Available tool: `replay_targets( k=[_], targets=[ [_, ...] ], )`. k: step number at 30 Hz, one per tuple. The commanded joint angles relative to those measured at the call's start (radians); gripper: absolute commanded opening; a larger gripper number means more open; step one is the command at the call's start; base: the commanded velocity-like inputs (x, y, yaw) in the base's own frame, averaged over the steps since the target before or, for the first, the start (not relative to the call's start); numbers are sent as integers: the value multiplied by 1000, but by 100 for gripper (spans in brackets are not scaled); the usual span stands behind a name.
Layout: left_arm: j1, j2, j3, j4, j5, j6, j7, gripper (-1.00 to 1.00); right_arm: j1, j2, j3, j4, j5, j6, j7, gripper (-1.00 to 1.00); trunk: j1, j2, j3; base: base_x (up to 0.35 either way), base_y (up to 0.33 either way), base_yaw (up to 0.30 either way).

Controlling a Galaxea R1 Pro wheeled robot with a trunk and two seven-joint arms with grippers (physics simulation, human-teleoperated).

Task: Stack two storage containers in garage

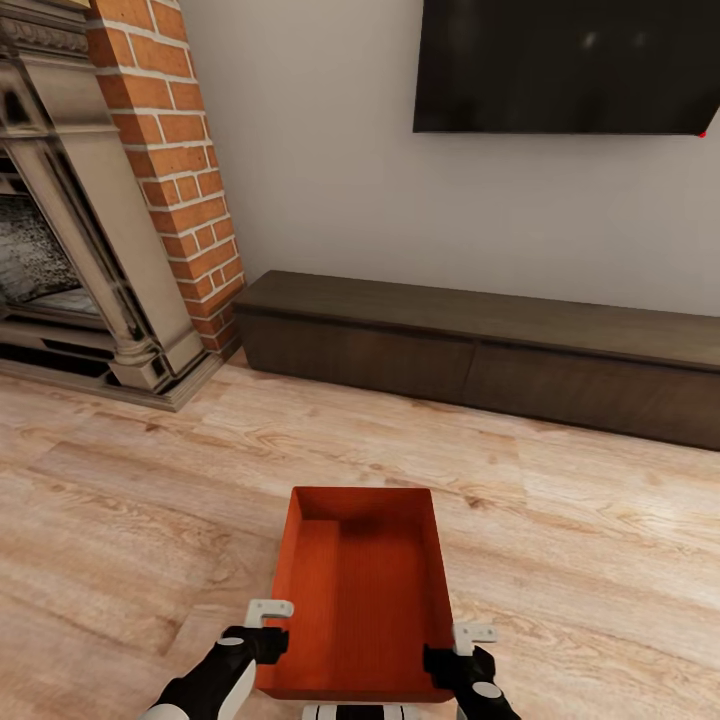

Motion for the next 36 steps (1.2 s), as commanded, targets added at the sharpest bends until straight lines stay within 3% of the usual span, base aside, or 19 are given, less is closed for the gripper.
replay_targets(
  k=[1, 8, 36],
  targets=[
    [0, -1, 1, -2, -7, 6, 3, 100, 0, -2, -7, 1, 10, -3, 0, 100, 0, 0, -1, 0, 0, 0],
    [0, -8, 2, -1, -4, 6, 3, 100, 0, -22, -10, 1, 7, -2, 0, 100, 0, 0, -1, 0, 0, 0],
    [0, -7, 1, -1, 3, 4, 3, 100, 0, -23, -10, 1, 7, -3, 1, 100, 0, 0, -1, 0, 0, 0]
  ],
)
